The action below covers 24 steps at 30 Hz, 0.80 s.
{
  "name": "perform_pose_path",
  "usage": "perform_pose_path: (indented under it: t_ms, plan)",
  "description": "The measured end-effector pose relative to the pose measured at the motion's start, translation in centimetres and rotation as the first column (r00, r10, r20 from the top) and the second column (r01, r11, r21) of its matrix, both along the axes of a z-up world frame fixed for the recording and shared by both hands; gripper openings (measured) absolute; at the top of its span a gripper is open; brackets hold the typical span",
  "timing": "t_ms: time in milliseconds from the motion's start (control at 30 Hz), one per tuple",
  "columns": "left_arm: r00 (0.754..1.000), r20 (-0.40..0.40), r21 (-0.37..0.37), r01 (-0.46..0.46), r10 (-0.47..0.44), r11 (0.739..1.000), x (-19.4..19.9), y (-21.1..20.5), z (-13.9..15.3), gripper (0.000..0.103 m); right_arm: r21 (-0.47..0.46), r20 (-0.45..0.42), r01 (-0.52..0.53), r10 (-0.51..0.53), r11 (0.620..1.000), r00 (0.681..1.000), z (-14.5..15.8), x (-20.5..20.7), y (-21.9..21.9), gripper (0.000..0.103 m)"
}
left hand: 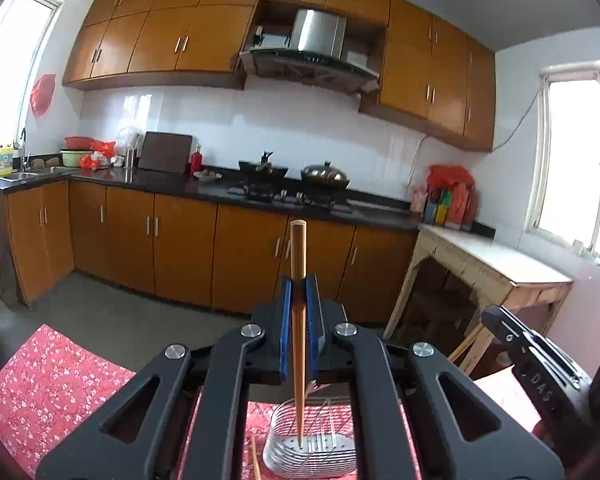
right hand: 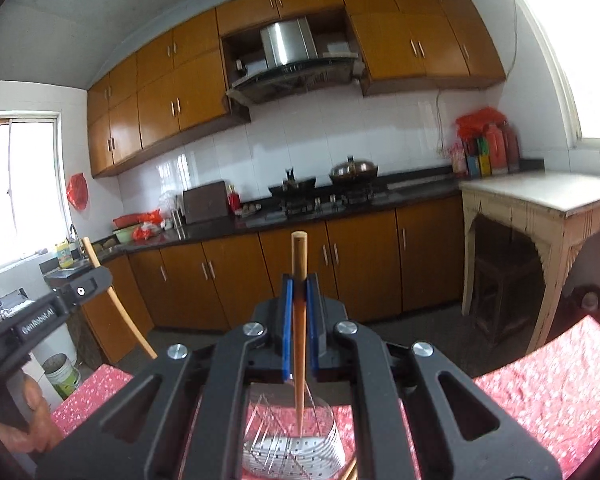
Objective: Organize utensils
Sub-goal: 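Lift the held chopsticks upright with both grippers and carry them over the wire basket, then lower the chopsticks into the wire basket and open both grippers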
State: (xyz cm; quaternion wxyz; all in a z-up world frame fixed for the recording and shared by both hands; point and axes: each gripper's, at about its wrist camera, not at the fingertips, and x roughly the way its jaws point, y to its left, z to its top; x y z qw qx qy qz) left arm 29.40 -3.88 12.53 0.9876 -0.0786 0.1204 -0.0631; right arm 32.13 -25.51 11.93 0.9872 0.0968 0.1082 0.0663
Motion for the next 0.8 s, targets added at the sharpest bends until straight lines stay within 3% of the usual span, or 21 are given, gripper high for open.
perform_pose_path:
  t_ms: [233, 500, 600, 667, 700, 733, 800]
  plan:
    - [0.998, -0.070, 0.004, -0.002, 0.003, 1.000, 2.1, -0.2, -2.8, 0.007, 0.069, -0.115, -0.020, 0.028, 0.997, 0.993, -3.5, 1.9, -0.8, 0.008]
    - [0.990, -0.138, -0.004, 0.007, -0.007, 1.000, 3.1, 0.2, -4.1, 0.007, 0.108, -0.179, -0.027, 0.046, 0.994, 0.983, -5.5, 3.0, -1.1, 0.008]
    - [0.989, -0.148, -0.001, -0.001, 0.001, 1.000, 3.0, 0.7, -4.1, 0.008, 0.109, -0.187, -0.010, 0.030, 0.994, 0.982, -5.5, 2.8, -1.3, 0.012]
    - [0.988, -0.155, -0.006, -0.004, 0.003, 1.000, 2.9, 1.1, -3.9, 0.010, 0.104, -0.189, 0.006, 0.014, 0.995, 0.982, -5.3, 2.7, -1.7, 0.023]
    - [0.987, -0.158, -0.011, -0.014, 0.012, 1.000, 2.7, 1.5, -3.6, 0.019, 0.100, -0.185, 0.023, -0.004, 0.995, 0.983, -5.2, 2.4, -1.9, 0.026]
    - [0.988, -0.156, -0.013, -0.021, 0.019, 1.000, 2.6, 1.7, -3.5, 0.036, 0.099, -0.179, 0.036, -0.018, 0.994, 0.984, -5.0, 2.2, -2.2, 0.030]
    - [0.989, -0.139, -0.014, -0.047, 0.045, 0.999, 1.8, 2.3, -3.0, 0.046, 0.103, -0.168, 0.058, -0.040, 0.993, 0.985, -4.5, 1.5, -2.9, 0.033]
